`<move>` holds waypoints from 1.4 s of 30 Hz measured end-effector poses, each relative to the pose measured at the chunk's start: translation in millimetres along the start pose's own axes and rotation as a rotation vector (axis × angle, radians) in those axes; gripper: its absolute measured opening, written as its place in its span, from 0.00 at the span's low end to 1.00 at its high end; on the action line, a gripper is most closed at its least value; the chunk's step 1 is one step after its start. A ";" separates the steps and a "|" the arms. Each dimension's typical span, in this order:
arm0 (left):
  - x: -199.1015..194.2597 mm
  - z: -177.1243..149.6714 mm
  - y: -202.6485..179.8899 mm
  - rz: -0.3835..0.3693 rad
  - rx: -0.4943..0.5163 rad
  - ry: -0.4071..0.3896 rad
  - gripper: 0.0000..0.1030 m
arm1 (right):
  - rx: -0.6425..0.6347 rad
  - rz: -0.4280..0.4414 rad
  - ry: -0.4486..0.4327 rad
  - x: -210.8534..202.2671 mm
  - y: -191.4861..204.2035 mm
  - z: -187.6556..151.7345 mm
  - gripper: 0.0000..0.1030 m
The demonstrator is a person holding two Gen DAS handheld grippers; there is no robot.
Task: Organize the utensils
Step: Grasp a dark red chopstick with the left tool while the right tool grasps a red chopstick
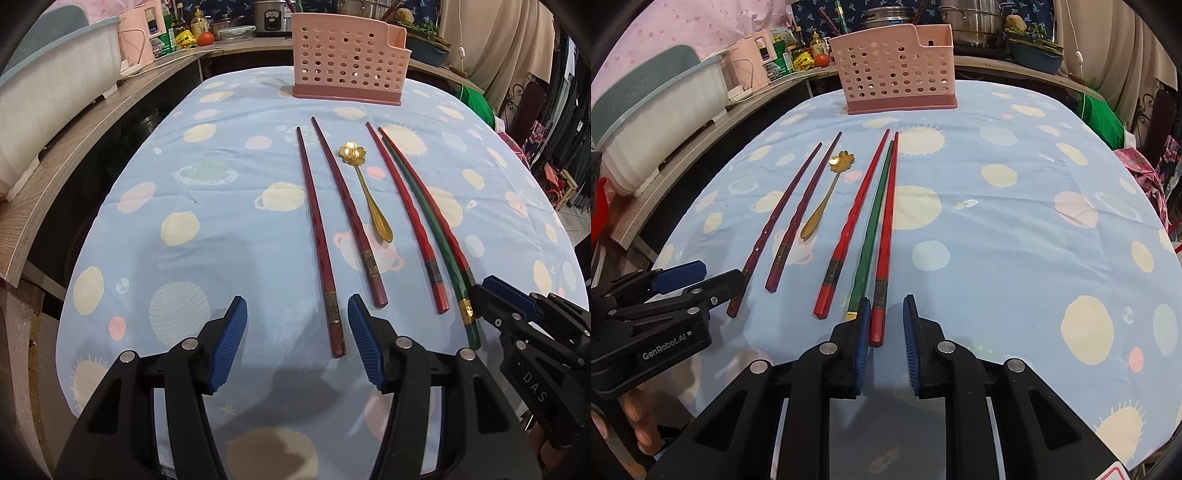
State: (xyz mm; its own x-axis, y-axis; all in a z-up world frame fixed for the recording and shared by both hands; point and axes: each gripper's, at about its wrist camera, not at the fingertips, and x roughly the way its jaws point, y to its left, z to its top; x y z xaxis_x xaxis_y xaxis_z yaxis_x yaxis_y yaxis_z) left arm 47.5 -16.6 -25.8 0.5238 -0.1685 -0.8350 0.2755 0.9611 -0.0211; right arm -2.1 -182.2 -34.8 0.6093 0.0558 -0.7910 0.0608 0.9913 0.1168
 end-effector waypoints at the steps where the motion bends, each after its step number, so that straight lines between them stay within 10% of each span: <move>1: 0.7 -0.4 0.6 0.001 -0.001 0.001 0.52 | 0.001 0.000 0.000 0.1 -0.3 -0.1 0.15; 15: 6.7 -6.0 -0.8 -0.001 0.006 0.009 0.50 | 0.001 -0.005 -0.006 0.5 -2.0 -1.4 0.09; 30: 3.0 -7.9 -4.2 -0.030 0.027 0.006 0.11 | 0.006 -0.002 -0.006 -0.1 -3.7 -1.6 0.07; 42: -6.8 -6.2 -5.0 -0.047 0.025 0.015 0.07 | 0.041 0.008 -0.020 -14.4 -16.2 -4.5 0.07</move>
State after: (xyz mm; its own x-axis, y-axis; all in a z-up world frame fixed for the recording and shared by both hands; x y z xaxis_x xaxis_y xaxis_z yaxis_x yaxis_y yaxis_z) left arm 37.5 -18.9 -23.4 0.4977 -0.2097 -0.8416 0.3193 0.9465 -0.0470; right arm -15.4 -198.5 -28.0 0.6258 0.0607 -0.7776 0.0883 0.9850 0.1480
